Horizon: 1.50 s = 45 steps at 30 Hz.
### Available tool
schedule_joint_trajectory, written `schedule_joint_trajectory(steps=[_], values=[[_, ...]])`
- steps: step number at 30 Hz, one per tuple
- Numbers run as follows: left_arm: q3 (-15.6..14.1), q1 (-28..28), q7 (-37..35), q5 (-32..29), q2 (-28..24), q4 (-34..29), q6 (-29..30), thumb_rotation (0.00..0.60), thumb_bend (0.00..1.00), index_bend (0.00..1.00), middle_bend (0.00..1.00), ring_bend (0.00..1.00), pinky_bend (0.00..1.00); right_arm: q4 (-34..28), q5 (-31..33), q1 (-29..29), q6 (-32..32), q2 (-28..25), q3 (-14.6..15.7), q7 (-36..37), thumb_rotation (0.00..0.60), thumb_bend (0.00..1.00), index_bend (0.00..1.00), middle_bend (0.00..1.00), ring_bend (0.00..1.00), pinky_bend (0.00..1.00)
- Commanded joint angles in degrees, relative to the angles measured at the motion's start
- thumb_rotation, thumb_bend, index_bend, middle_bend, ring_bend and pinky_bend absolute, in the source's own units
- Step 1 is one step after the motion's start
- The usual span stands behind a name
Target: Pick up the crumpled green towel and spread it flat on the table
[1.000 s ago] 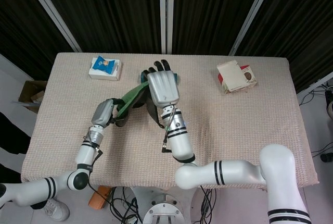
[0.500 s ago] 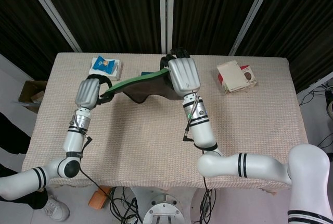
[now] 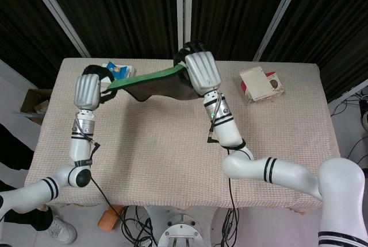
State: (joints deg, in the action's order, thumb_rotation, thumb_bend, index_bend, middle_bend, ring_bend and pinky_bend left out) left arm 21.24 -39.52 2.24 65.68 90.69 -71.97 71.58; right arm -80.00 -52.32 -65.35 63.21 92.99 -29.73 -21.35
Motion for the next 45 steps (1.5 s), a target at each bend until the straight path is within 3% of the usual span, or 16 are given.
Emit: schedule_joint_trajectory(steps=[1, 9, 17, 34, 45], values=[[-7.3, 3.0, -1.8, 6.5, 3.6, 5.3, 3.0, 0.576, 0.44, 0.60, 0.45, 0.31, 0.22, 0.9, -4.4, 2.5, -3.8, -0.7, 5.1, 4.7, 0.600, 0.61, 0.77, 0.44, 0.24, 0.18], [-18.4, 9.2, -3.3, 17.7, 6.6, 12.2, 10.2, 0.579, 0.44, 0.60, 0.45, 0.31, 0.21, -3.3, -14.0, 7.0, -6.1, -3.9, 12.7, 11.9, 0.600, 0.58, 0.76, 0.43, 0.23, 0.18], [-25.0, 13.7, -1.8, 24.5, 5.6, 12.8, 13.5, 0.562, 0.43, 0.60, 0.44, 0.31, 0.21, -8.2, -19.7, 8.8, -8.8, -7.1, 18.1, 11.9, 0.600, 0.58, 0.76, 0.43, 0.23, 0.18], [-30.5, 16.2, 9.0, 31.3, 2.0, 9.5, 9.9, 0.518, 0.40, 0.58, 0.42, 0.29, 0.20, -13.6, -20.7, 8.5, -15.2, -10.3, 23.1, 2.8, 0.600, 0.60, 0.76, 0.44, 0.23, 0.18], [-31.5, 16.7, 14.7, 33.8, -0.1, 5.6, 7.8, 0.512, 0.40, 0.58, 0.38, 0.27, 0.20, -20.4, -19.7, 9.9, -16.9, -15.4, 26.6, -2.3, 0.600, 0.61, 0.75, 0.44, 0.22, 0.17]])
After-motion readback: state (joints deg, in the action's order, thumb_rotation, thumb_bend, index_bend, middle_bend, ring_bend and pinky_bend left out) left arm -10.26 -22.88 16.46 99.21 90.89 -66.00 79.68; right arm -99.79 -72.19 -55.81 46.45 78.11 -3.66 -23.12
